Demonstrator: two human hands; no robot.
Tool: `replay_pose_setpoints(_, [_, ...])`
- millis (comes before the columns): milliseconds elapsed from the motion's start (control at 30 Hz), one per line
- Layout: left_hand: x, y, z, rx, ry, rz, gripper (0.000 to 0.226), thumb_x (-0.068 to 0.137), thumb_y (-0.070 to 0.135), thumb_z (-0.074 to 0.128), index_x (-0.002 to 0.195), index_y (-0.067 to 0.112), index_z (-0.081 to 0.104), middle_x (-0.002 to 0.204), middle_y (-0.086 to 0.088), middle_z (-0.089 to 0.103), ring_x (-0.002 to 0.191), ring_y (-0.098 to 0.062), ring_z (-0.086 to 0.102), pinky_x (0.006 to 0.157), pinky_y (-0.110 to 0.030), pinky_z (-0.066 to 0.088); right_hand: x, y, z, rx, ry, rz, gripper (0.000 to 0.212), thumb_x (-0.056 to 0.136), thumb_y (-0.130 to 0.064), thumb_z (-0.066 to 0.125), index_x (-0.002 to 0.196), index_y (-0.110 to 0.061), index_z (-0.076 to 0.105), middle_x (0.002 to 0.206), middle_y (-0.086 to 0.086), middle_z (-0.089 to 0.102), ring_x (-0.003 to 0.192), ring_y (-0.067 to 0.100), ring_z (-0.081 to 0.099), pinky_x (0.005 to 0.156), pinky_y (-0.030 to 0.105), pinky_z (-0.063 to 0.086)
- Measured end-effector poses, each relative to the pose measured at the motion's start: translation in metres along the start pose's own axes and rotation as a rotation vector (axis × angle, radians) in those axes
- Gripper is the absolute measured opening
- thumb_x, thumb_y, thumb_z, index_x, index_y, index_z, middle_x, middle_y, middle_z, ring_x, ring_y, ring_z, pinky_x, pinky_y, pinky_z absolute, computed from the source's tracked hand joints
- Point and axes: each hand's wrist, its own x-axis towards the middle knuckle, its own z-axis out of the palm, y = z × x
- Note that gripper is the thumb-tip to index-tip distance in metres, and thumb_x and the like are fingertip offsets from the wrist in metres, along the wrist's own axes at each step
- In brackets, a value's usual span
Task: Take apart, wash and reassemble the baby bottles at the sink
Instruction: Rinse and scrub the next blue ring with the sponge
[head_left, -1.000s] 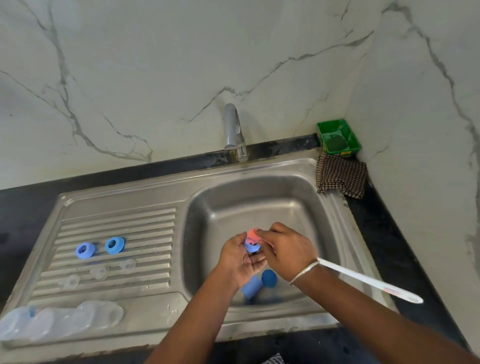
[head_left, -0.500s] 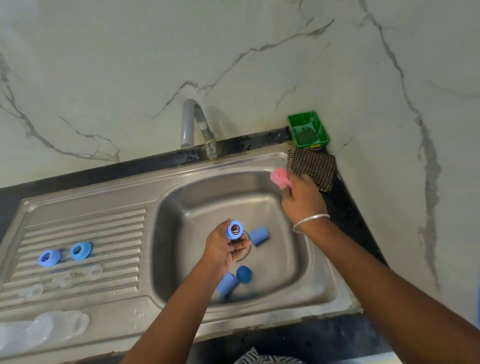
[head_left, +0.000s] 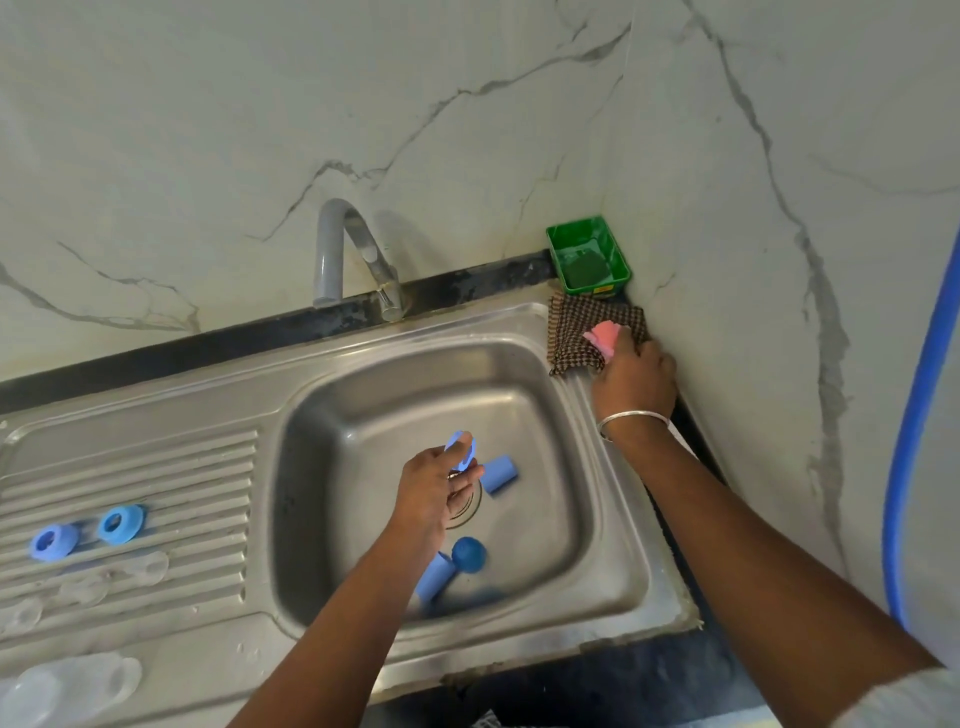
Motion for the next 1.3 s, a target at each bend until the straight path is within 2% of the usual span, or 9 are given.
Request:
replay_pose_setpoints(267, [0.020,0.020,-0.018,0.118,0.105,0.220,0.041,0.074,0.036,0.085,0.104,0.015,0.067,0.086,0.000,0.073,0.085,-0.016,0.069,0.086,-0.035,0.053,-0.016,-0.038,0.004,-0.038,0.218,-0.240,0.054,0.076,-0.027,0.053,0.128,-0.014,0.055,0.122,0.017,0.051,0.116,0.039,0.049,0.101,0.060,0.032])
replay_pose_setpoints(400, [0.035,0.035,-0.032,0.252,0.185,0.317,0.057,0.054,0.052,0.087,0.098,0.021,0.070,0.086,0.008,0.074,0.079,-0.009,0.068,0.082,-0.033,0.053,-0.020,-0.090,0.019,0.293,-0.023,-0.466,0.036,0.087,-0.020,0.059,0.120,-0.008,0.064,0.108,0.016,0.064,0.098,0.034,0.062,0.086,0.041,0.052])
replay_pose_setpoints(500, [0.042,0.050,-0.042,0.274,0.238,0.359,0.045,0.059,0.036,0.091,0.097,0.024,0.070,0.092,0.008,0.075,0.089,-0.008,0.070,0.081,-0.024,0.051,-0.022,-0.139,0.022,0.604,-0.285,-0.354,0.028,0.093,-0.022,0.061,0.120,-0.014,0.067,0.106,0.005,0.070,0.091,0.015,0.064,0.088,0.027,0.050])
replay_pose_setpoints(667, [0.055,0.068,-0.057,0.358,0.262,0.490,0.034,0.068,0.017,0.089,0.095,0.024,0.069,0.088,0.011,0.073,0.075,0.009,0.065,0.068,-0.006,0.042,-0.006,-0.203,0.025,0.742,-0.356,-0.367,0.025,0.094,-0.025,0.063,0.116,-0.016,0.070,0.110,-0.001,0.072,0.091,0.009,0.064,0.089,0.019,0.049])
replay_pose_setpoints(867, [0.069,0.078,-0.065,0.404,0.212,0.587,0.040,0.064,0.010,0.090,0.086,0.035,0.067,0.085,0.014,0.075,0.085,-0.006,0.071,0.081,-0.026,0.055,0.010,-0.236,0.029,0.650,-0.318,-0.399,0.025,0.094,-0.025,0.063,0.117,-0.018,0.071,0.109,-0.001,0.074,0.100,0.013,0.067,0.095,0.021,0.047])
replay_pose_setpoints(1033, [0.071,0.083,-0.067,0.397,0.171,0.604,0.044,0.064,0.006,0.089,0.088,0.035,0.066,0.085,0.018,0.073,0.079,0.010,0.065,0.074,-0.007,0.048,0.015,-0.246,0.027,0.548,-0.270,-0.382,0.018,0.092,-0.015,0.062,0.102,-0.014,0.076,0.084,0.002,0.074,0.070,0.010,0.056,0.075,0.017,0.040])
replay_pose_setpoints(1133, [0.072,0.083,-0.069,0.383,0.148,0.607,0.042,0.064,0.006,0.089,0.096,0.026,0.070,0.088,0.015,0.074,0.080,0.008,0.066,0.073,-0.005,0.047,0.012,-0.255,0.013,0.416,-0.275,-0.433,0.026,0.091,-0.006,0.057,0.067,-0.011,0.067,0.070,0.015,0.065,0.054,0.016,0.040,0.061,0.016,0.024])
replay_pose_setpoints(1200, [0.072,0.082,-0.070,0.389,0.144,0.622,0.043,0.063,0.006,0.090,0.099,0.021,0.072,0.089,0.012,0.075,0.082,0.006,0.067,0.073,-0.006,0.048,0.008,-0.261,0.003,0.244,-0.330,-0.494,0.032,0.093,-0.004,0.053,0.064,-0.017,0.058,0.089,0.021,0.069,0.068,0.028,0.050,0.064,0.019,0.023])
replay_pose_setpoints(1300, [0.069,0.083,-0.071,0.394,0.143,0.636,0.041,0.062,0.006,0.090,0.097,0.022,0.073,0.087,0.013,0.075,0.080,0.005,0.067,0.072,-0.006,0.047,0.008,-0.266,0.002,0.112,-0.344,-0.521,0.018,0.097,-0.009,0.051,0.097,-0.005,0.068,0.105,0.017,0.070,0.098,0.035,0.062,0.073,0.024,0.032])
